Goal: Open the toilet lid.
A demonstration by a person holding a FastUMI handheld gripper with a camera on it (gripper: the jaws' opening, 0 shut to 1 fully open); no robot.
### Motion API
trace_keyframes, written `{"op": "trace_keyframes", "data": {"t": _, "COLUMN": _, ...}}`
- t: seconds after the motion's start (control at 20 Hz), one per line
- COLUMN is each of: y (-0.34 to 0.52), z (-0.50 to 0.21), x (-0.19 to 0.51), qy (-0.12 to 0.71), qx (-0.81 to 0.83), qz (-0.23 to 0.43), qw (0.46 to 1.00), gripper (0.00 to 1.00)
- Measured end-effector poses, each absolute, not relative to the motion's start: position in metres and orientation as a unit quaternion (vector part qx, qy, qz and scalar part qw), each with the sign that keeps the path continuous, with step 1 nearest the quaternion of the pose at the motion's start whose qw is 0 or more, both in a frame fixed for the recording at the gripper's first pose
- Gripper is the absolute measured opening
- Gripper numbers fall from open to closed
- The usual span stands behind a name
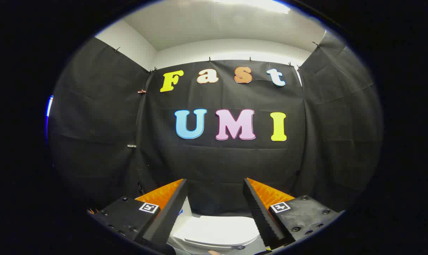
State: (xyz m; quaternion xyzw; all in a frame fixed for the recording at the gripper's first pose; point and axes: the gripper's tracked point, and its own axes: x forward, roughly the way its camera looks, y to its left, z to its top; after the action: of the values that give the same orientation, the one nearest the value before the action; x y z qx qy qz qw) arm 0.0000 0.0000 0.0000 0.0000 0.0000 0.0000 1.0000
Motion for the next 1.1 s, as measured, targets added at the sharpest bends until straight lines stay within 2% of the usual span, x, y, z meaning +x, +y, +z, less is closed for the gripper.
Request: {"op": "trace_keyframes", "data": {"t": 1.1, "y": 0.0, "z": -0.002, "x": -0.01, "qy": 0.005, "qx": -0.004, "qz": -0.003, "qw": 1.0, "gripper": 0.98}}
